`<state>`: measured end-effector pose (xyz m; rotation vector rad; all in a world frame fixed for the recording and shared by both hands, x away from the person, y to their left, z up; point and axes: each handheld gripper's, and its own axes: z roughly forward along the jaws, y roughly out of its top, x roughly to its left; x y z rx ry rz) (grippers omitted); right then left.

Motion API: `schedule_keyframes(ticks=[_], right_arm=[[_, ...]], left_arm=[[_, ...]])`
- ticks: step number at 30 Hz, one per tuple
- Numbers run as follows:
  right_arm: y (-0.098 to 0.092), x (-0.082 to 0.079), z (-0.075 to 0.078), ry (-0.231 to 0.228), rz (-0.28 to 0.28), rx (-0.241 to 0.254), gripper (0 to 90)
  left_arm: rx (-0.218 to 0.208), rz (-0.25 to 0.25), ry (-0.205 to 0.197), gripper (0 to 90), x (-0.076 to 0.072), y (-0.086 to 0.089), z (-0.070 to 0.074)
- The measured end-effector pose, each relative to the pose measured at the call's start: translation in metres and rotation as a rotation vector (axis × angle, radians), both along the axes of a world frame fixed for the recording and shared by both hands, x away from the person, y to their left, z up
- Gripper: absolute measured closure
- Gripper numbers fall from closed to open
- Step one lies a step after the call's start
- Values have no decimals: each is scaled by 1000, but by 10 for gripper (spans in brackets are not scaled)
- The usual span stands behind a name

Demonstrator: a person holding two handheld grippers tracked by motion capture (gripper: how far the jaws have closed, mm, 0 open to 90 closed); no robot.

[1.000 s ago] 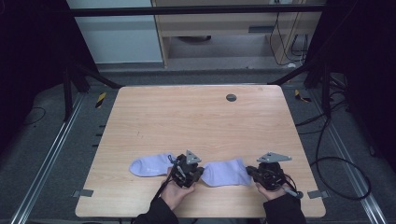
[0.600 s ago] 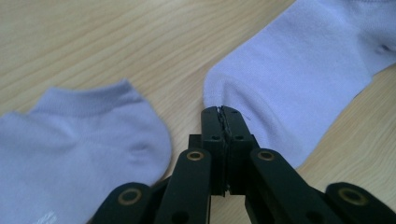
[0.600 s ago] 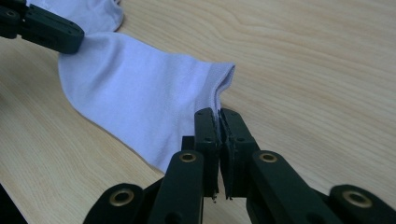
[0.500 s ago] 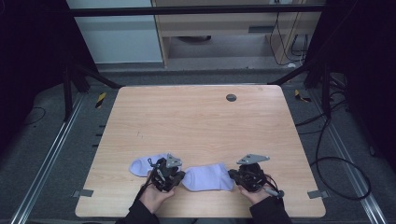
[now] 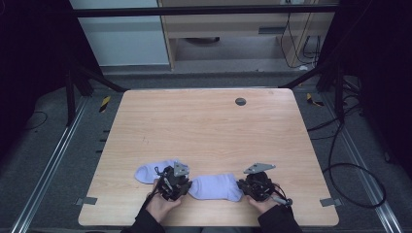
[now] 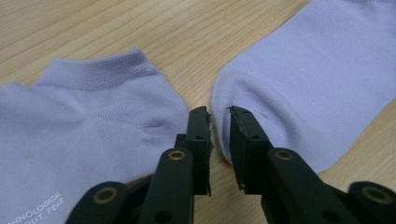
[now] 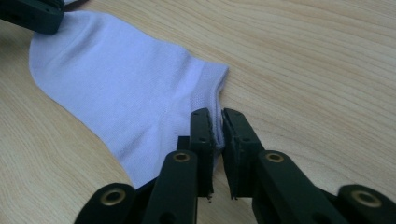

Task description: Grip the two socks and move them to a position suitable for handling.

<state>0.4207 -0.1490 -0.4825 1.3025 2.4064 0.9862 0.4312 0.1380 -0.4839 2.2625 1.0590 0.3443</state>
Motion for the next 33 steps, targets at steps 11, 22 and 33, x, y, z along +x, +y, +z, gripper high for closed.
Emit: schedule_keyframes(ticks=[11,22,33], right_arm=[[-4,2,12,-76,-40,41,634],[1,10,34,-142,-70,123,533],[41,26,40,-160,-28,129,491]], left_arm=[[-47,44,-93,557,-1,18,20],[-90,130,-146,441,5,64,30],[-106,264,-188,399,11,125,36]])
